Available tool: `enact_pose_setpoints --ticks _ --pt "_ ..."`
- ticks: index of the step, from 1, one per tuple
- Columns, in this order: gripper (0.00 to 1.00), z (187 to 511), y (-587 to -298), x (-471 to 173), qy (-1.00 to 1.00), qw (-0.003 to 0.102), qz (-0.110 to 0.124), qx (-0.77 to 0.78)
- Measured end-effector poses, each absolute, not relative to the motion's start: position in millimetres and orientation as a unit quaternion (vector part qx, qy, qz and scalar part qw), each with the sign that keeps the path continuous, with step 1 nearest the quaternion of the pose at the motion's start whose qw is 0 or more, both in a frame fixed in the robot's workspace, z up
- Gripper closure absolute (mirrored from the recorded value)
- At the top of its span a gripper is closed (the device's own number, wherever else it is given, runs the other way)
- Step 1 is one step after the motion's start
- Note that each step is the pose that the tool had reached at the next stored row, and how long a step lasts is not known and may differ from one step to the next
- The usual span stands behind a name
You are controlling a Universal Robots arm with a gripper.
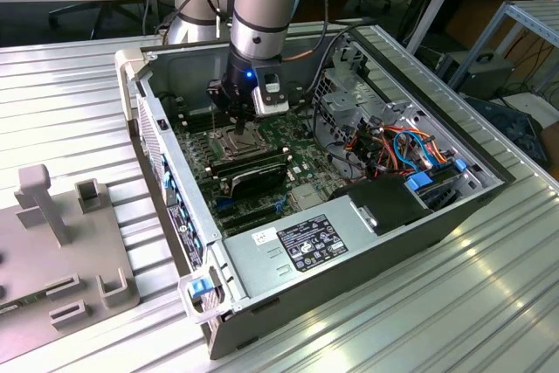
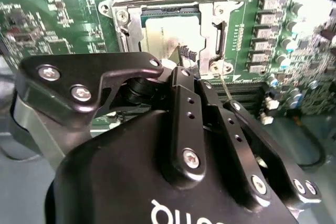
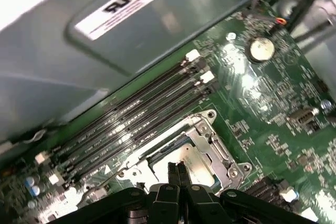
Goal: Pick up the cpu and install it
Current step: 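Install the first cpu locking lever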
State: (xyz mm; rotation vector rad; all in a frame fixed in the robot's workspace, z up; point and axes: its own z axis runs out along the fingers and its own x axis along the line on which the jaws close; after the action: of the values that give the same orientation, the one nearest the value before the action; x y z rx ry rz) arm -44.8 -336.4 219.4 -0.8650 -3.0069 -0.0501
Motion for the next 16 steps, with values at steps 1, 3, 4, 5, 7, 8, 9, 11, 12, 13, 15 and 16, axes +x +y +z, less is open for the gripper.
enact_pose_setpoints --ticks 1,3,4,5,7,8,9,11,12,13,15,16 --pt "0.89 219.1 -336.4 -44.8 -0.965 0.006 -0.016 -0.261" --pt "0.89 218.7 -336.4 -44.8 -0.971 0.007 -0.016 -0.237" --pt "0.89 218.5 -336.4 -44.9 -0.974 0.007 -0.016 -0.227" --pt "0.89 218.3 -336.4 -44.9 -0.976 0.007 -0.016 -0.219" --pt "0.89 218.0 -336.4 -44.8 -0.98 0.007 -0.016 -0.201" --pt "0.89 217.8 -336.4 -44.8 -0.982 0.008 -0.016 -0.188" --pt "0.89 217.7 -336.4 -44.9 -0.984 0.008 -0.016 -0.179" --pt "0.89 217.5 -336.4 -44.8 -0.988 0.008 -0.016 -0.156" --pt "0.89 217.4 -336.4 -44.9 -0.989 0.008 -0.015 -0.144" --pt "0.89 217.4 -336.4 -44.9 -0.991 0.009 -0.015 -0.135" --pt "0.89 217.2 -336.4 -44.9 -0.993 0.009 -0.015 -0.114" --pt "0.89 217.1 -336.4 -44.9 -0.995 0.009 -0.015 -0.094"
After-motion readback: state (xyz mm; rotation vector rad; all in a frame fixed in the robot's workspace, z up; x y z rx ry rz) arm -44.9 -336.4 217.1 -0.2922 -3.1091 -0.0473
